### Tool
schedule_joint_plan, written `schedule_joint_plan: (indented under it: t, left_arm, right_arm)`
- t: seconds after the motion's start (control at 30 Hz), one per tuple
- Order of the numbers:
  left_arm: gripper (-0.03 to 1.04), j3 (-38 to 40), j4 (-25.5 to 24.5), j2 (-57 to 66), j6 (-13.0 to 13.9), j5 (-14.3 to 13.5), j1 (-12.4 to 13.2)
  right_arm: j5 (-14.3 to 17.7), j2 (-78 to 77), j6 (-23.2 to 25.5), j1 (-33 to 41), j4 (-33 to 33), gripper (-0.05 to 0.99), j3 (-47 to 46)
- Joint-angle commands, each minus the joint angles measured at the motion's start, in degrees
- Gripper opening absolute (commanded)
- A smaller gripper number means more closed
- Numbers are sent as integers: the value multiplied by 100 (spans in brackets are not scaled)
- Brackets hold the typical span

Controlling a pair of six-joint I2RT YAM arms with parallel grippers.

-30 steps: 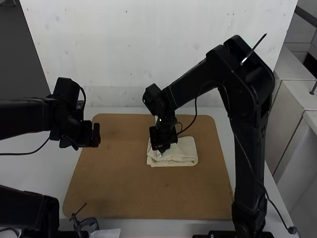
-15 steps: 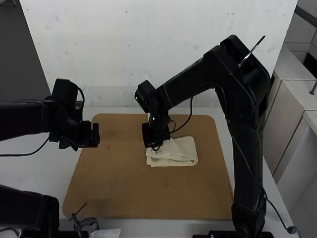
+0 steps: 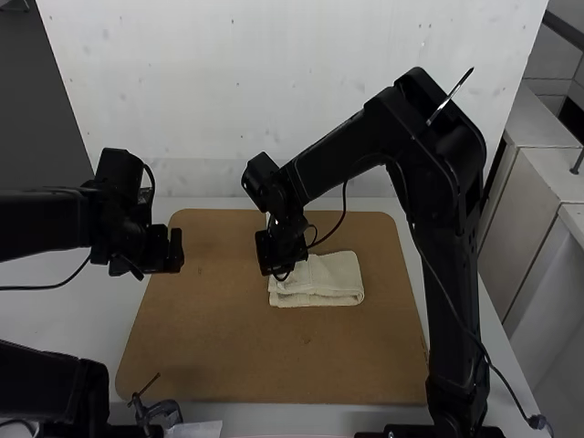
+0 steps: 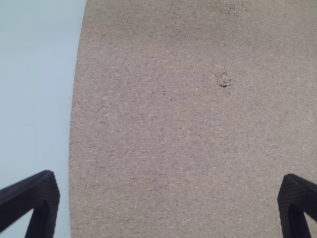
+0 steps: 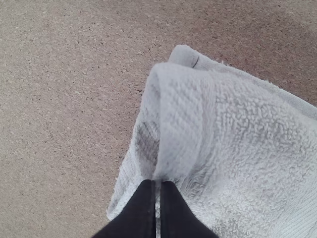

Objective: Fold the towel.

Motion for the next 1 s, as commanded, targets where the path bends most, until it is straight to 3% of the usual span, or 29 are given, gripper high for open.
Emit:
schedule_joint_plan:
  t: [0.0,0.1,0.13,0.17,0.27,0.3,0.47,0.67,0.77,0.97]
  left_arm:
    - [99,-25,65,53,4,63,57]
    - [99,-25,65,35,13,71,57]
    - [99,-16,65,26,21,80,57]
    - [99,1,65,9,39,80,48]
    - [99,63,38,-97,65,133,48]
    - [99,72,21,-132,65,142,48]
    - [99,274,-243,-237,100,142,48]
    - [99,221,-454,-694,215,89,233]
    - [99,186,-621,-1037,250,54,347]
    - [99,168,-1131,-1907,232,-17,356]
  right_arm:
    - [38,-289,27,-111,8,1,142]
    - [21,-869,36,-252,-10,3,142]
    - [21,-1106,27,-305,-10,11,150]
    - [-14,-1326,10,-357,-45,25,168]
    - [-199,-1880,1,-542,-326,83,238]
    - [-234,-2020,1,-630,-370,92,221]
    - [-173,-2548,-386,-1447,-353,94,-403]
    - [73,-3805,-1019,-2642,210,94,-2038]
    - [82,-4780,-1493,-3398,632,94,-2917]
    - [12,-6608,-2240,-4356,658,94,-3936]
